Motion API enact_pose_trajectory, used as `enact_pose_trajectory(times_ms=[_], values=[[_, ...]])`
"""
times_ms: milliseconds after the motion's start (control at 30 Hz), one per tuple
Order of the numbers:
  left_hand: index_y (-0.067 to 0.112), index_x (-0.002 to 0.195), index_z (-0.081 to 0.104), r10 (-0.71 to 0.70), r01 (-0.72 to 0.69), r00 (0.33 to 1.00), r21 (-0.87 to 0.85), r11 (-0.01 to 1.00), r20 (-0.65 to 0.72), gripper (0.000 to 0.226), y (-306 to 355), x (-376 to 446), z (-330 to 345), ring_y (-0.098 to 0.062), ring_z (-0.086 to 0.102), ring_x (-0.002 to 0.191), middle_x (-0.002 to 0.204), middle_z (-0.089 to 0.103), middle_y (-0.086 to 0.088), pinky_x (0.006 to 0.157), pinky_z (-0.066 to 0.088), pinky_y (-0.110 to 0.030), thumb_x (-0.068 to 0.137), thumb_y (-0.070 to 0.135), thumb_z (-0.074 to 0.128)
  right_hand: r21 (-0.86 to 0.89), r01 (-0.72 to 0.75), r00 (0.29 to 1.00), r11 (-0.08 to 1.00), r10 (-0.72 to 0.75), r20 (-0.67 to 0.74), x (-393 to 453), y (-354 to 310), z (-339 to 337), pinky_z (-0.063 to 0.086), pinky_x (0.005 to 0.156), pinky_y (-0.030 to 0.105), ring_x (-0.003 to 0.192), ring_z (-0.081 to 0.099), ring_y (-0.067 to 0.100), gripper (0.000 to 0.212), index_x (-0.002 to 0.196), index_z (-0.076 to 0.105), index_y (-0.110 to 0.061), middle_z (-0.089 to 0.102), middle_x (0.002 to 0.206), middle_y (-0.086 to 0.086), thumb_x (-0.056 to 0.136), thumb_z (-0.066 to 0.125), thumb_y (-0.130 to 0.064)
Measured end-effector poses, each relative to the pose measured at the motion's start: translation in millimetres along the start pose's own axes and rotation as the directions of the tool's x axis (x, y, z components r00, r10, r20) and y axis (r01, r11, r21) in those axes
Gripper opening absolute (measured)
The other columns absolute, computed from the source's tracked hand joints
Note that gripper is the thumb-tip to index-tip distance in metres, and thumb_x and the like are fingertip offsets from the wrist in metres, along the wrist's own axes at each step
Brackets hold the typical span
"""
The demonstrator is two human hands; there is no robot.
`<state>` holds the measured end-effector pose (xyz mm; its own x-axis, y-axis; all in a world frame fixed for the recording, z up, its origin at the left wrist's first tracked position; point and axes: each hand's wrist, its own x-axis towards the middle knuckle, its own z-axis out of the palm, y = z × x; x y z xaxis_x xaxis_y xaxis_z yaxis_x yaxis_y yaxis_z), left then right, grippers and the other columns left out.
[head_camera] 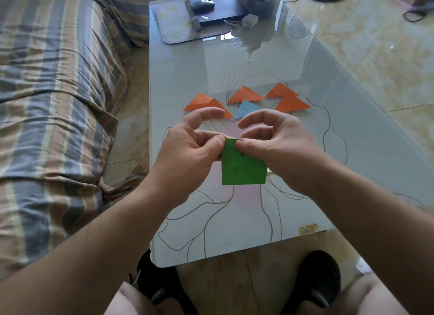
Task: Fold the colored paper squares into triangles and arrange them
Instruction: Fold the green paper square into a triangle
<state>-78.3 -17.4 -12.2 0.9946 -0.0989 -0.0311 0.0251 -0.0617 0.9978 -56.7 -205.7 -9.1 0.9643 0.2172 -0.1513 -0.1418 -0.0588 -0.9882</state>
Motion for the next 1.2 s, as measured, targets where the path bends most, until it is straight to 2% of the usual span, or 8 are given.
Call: enact_pose_trajectory(times_ms=[133, 367, 567, 667, 900, 1000, 1200], values=[[0.021, 0.132, 0.058, -0.02, 0.02, 1.0, -0.015, 1.0, -0.017, 0.035, 2.5, -0.4, 0.7, -0.026, 0.078, 0.093, 0.092, 0.079, -0.012, 0.085, 0.062, -0.038, 0.102, 0.004, 0.059, 0.039, -0.021, 1.0, 0.999, 0.022, -0.01, 1.0, -0.3, -0.7, 0.056, 0.062, 0.029, 0.072, 0.073, 0.018, 0.023, 0.099, 0.073, -0.019, 0.075, 0.083, 0.006, 0.086, 0.081, -0.002], [0.026, 0.131, 0.057, -0.101, 0.099, 0.994, -0.045, 0.994, -0.04, 0.043, -1.0, 0.2, 2.7, -0.034, 0.075, 0.098, 0.095, 0.076, -0.018, 0.096, 0.059, -0.053, 0.095, 0.007, 0.072, 0.092, -0.036, 0.999, 0.995, 0.036, -0.005, 2.2, 0.2, 0.0, 0.057, 0.064, 0.03, 0.073, 0.073, 0.019, 0.025, 0.1, 0.072, -0.017, 0.075, 0.08, 0.004, 0.084, 0.082, -0.002], [0.031, 0.125, 0.056, -0.154, 0.149, 0.987, -0.089, 0.985, -0.053, 0.052, -5.2, 1.2, 6.2, -0.027, 0.073, 0.087, 0.082, 0.072, -0.004, 0.096, 0.058, -0.054, 0.078, 0.019, 0.074, 0.149, -0.041, 0.999, 0.988, 0.043, -0.009, 4.4, 2.2, 1.0, 0.058, 0.067, 0.033, 0.074, 0.072, 0.021, 0.027, 0.101, 0.071, -0.015, 0.074, 0.08, 0.006, 0.082, 0.082, 0.0], [0.03, 0.124, 0.056, -0.186, 0.181, 0.982, -0.099, 0.979, -0.042, 0.051, -7.7, 1.8, 7.0, -0.029, 0.075, 0.092, 0.091, 0.076, -0.009, 0.096, 0.057, -0.053, 0.077, 0.021, 0.074, 0.163, -0.048, 0.999, 0.985, 0.05, -0.011, 5.1, 3.2, 0.6, 0.058, 0.067, 0.033, 0.074, 0.072, 0.022, 0.03, 0.102, 0.07, -0.015, 0.075, 0.081, 0.008, 0.081, 0.083, 0.001], [0.033, 0.126, 0.053, -0.193, 0.192, 0.981, -0.056, 0.98, -0.017, 0.048, -7.8, -0.9, 10.7, -0.037, 0.075, 0.099, 0.096, 0.077, -0.014, 0.1, 0.053, -0.062, 0.085, 0.021, 0.075, 0.224, -0.054, 0.998, 0.973, 0.063, -0.03, 7.2, 3.4, -0.6, 0.06, 0.069, 0.034, 0.07, 0.071, 0.022, 0.032, 0.104, 0.069, -0.013, 0.074, 0.078, 0.009, 0.08, 0.082, 0.004], [0.031, 0.125, 0.053, -0.191, 0.191, 0.981, -0.047, 0.981, -0.013, 0.04, -6.9, -2.5, 12.2, -0.034, 0.076, 0.096, 0.098, 0.077, -0.017, 0.098, 0.055, -0.06, 0.096, 0.008, 0.07, 0.222, -0.066, 0.997, 0.973, 0.075, -0.031, 7.5, 5.0, 0.2, 0.06, 0.067, 0.033, 0.069, 0.07, 0.02, 0.033, 0.105, 0.07, -0.013, 0.073, 0.078, 0.009, 0.08, 0.082, 0.004], [0.032, 0.129, 0.049, -0.221, 0.222, 0.975, -0.017, 0.975, 0.015, 0.044, -7.3, -5.4, 16.3, -0.031, 0.076, 0.097, 0.096, 0.076, -0.016, 0.097, 0.057, -0.057, 0.098, 0.006, 0.065, 0.24, -0.097, 0.994, 0.966, 0.106, -0.027, 8.7, 6.1, 0.3, 0.058, 0.064, 0.032, 0.073, 0.072, 0.021, 0.034, 0.105, 0.07, -0.014, 0.074, 0.084, 0.011, 0.079, 0.083, 0.003]])
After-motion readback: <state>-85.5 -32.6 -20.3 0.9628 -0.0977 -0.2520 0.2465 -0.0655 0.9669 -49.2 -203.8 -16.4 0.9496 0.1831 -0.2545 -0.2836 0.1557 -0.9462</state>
